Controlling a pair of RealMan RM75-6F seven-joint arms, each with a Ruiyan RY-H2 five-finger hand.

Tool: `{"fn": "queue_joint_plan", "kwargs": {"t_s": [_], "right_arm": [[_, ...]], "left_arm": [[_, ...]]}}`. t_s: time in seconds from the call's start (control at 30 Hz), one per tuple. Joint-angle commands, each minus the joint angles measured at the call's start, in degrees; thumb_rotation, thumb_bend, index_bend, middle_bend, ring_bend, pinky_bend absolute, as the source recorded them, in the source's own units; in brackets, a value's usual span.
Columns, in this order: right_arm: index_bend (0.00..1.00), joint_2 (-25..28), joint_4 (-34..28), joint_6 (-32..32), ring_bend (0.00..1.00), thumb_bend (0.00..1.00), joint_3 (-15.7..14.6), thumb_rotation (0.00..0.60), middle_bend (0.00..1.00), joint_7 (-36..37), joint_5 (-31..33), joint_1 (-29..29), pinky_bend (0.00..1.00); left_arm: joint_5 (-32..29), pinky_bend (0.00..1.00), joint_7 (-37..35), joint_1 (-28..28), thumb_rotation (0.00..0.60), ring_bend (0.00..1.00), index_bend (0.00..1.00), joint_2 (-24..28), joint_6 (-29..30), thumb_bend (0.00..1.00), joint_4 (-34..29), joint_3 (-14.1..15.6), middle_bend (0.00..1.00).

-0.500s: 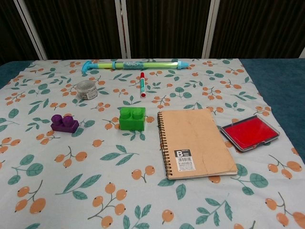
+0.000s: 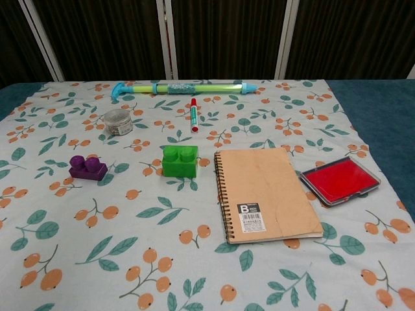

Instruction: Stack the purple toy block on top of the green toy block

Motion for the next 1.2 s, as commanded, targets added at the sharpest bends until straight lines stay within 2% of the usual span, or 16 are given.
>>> {"fn": "queue_joint_plan", "kwargs": {"t_s": [0.03,0.2,0.37,0.47,0.6,0.73,0.87,1.07,1.2], "right_arm": [[0.02,-0.1,-0.1,0.0,0.05,0.22,-0.1,0.6,0.06,-0.2,-0.1,0.0,0.0],[0.02,0.1,-0.3,-0.1,0.05,0.22,-0.3,0.6,0.06,-0.1,-0.2,-0.1,0.0],[0.02,0.2,-0.4,-0.3,0.05,0.22,-0.5,0.6,0.06,0.5,-0.7,0.1,0.0],[0.02,0.2,-0.4,-0.8,0.05,0.22,-0.5,0.6,0.06,0.7,-0.5,0.2,0.0],[0.02,0.2,-0.3,-1.1,0.05,0.22,-0.5,0.6,0.06,0.9,-0.5,0.4,0.0],[0.02,0.1,-0.3,-1.2,0.05,0.22,-0.5,0.6,0.06,0.7,-0.5,0.5,0.0],[0.02,-0.1,-0.2,-1.5,0.05,0.22,-0.5,0.6,0.06,0.2,-0.4,0.6,0.0],[0.02,-0.1,-0.1,-2.1,0.05,0.22,-0.4,0.6,0.06,0.1,0.5,0.6,0.0],[0.02,0.0,0.1,-2.5,0.05,0.22,-0.3,0.6,0.06,0.6,0.9,0.7,0.0]], "left_arm": [[-0.4,0.0,-0.2,-0.1,0.6,0.0,0.1,-0.1,-0.3,0.09,0.2,-0.1,0.08],[-1.5,0.0,-0.1,-1.0,0.6,0.0,0.13,-0.5,-1.5,0.09,0.1,-1.0,0.13],[-5.2,0.0,2.7,-3.3,0.6,0.0,0.14,-0.3,-5.2,0.1,-1.6,-2.8,0.16],[-7.6,0.0,4.8,-5.3,0.6,0.0,0.17,0.4,-8.1,0.12,-3.1,-4.2,0.2],[-12.5,0.0,8.5,-9.5,0.6,0.0,0.19,0.0,-12.7,0.13,-4.5,-7.4,0.22],[-18.5,0.0,12.9,-15.3,0.6,0.0,0.2,-2.4,-20.0,0.14,-4.8,-9.6,0.24],[-23.7,0.0,18.1,-20.8,0.6,0.0,0.22,-6.2,-24.3,0.14,-3.1,-11.2,0.26],[-32.4,0.0,29.6,-27.6,0.6,0.02,0.24,-13.6,-24.6,0.14,-0.8,-12.0,0.29],[-34.9,0.0,33.9,-30.0,0.6,0.03,0.24,-17.6,-22.1,0.14,-1.2,-11.7,0.3]]}}
